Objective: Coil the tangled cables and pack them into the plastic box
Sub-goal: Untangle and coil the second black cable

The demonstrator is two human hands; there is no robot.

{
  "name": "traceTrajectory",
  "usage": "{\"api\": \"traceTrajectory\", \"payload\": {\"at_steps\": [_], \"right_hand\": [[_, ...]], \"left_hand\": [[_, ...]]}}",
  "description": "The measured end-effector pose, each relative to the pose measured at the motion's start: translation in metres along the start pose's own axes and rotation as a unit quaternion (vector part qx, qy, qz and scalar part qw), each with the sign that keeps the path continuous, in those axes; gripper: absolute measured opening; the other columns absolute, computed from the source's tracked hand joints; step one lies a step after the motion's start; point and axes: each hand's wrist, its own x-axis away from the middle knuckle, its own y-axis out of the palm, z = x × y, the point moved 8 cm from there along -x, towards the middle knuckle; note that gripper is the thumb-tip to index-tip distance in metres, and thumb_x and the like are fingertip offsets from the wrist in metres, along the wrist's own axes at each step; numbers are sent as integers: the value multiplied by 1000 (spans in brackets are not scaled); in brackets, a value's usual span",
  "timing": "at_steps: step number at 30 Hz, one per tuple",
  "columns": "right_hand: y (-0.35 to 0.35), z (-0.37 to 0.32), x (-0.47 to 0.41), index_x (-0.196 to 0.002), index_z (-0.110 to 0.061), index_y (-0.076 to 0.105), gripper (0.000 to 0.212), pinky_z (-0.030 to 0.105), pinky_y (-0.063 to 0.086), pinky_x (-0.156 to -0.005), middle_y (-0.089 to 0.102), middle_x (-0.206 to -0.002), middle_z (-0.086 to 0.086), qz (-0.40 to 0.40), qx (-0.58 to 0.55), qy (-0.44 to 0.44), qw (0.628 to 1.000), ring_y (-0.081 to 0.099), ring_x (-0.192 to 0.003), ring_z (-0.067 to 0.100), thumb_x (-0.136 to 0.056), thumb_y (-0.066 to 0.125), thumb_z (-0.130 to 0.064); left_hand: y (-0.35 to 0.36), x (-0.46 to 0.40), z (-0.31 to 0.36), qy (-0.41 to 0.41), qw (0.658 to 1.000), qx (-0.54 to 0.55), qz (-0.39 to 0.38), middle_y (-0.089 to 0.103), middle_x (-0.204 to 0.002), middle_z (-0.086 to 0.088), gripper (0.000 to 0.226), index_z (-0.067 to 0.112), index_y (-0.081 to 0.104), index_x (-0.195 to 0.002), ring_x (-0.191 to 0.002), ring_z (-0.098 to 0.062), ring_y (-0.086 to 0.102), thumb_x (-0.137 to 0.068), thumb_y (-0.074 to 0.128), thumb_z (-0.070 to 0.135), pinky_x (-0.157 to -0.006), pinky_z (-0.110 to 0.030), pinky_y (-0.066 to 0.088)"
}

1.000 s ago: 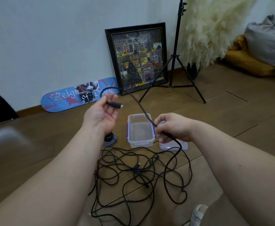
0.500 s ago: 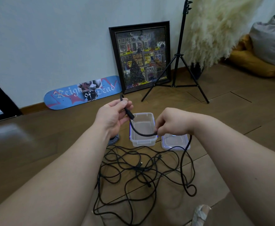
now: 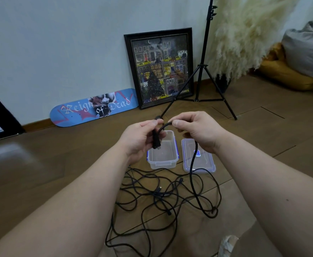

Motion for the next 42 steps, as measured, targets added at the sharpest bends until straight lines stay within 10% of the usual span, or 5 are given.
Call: {"api": "traceTrajectory", "payload": {"at_steps": [10, 31, 42], "right_hand": [[-13, 10, -7, -87, -14, 71, 6, 25, 46, -70, 64, -81, -4, 137, -31, 5, 990, 57, -79, 9, -87, 70, -20], [-3, 16, -5, -105, -8, 69, 26, 48, 58, -77, 65, -109, 26, 90, -117, 41, 988, 65, -88, 33, -99, 53, -28], [5, 17, -8, -102, 1, 66, 35, 46, 59, -71, 62, -80, 15, 97, -194, 59, 974, 63, -64, 20, -100, 51, -30]], "left_hand": [[31, 11, -2, -44, 996, 62, -54, 49, -64, 1, 33, 7, 66, -103, -60, -11, 59, -105, 37, 21, -76, -32, 47], [48, 21, 21, 56, 995, -58, -61, 45, -54, 2, 34, 6, 55, -86, -51, -12, 45, -107, 35, 25, -58, -23, 45], [42, 24, 28, 72, 992, -84, -63, 63, -65, 2, 21, 9, 61, -99, -65, -13, 65, -103, 41, 7, -88, -41, 51]]}}
